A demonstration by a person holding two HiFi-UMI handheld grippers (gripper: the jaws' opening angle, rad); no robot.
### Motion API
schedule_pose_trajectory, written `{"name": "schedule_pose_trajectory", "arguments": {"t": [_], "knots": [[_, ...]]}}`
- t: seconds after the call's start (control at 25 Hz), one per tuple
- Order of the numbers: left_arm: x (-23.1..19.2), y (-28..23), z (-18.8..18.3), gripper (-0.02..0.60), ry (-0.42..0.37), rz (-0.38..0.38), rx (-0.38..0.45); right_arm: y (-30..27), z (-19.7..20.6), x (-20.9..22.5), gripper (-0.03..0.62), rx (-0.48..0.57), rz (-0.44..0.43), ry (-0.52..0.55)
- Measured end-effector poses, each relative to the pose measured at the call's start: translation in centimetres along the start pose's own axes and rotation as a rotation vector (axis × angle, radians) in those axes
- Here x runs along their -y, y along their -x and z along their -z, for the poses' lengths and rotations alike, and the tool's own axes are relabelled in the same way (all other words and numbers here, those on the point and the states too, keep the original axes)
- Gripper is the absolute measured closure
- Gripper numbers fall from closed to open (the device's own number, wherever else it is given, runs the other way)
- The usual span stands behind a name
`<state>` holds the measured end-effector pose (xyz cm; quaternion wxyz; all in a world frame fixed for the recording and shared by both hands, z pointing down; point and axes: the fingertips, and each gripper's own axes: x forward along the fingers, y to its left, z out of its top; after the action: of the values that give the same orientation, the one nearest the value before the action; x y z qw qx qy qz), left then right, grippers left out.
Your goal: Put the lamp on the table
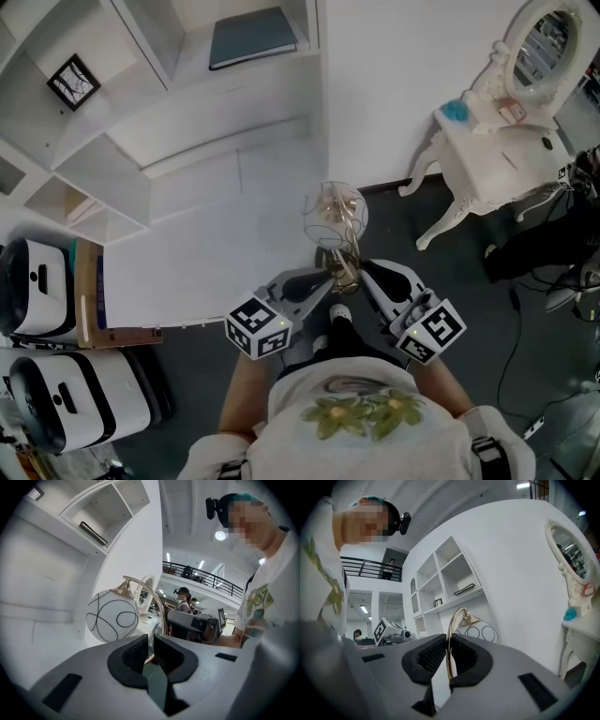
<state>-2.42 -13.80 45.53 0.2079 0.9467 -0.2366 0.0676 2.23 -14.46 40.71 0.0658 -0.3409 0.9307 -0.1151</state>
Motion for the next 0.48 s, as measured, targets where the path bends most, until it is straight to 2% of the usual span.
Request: {"name": "schedule_pose_trajectory", "arguments": {"t": [0.24, 0.48], "knots": [[0.3, 0.3, 0.0, 0.525, 0.011, -0.016, 0.013, 1.5, -0.7, 0.5, 0.560, 0.038, 0.053, 0.020], [0.8, 0.1, 0.0, 0.525, 0.002, -0.024, 0.009, 3.0, 0.9, 2.9, 0.560, -0.054, 0.182, 0.042]]}}
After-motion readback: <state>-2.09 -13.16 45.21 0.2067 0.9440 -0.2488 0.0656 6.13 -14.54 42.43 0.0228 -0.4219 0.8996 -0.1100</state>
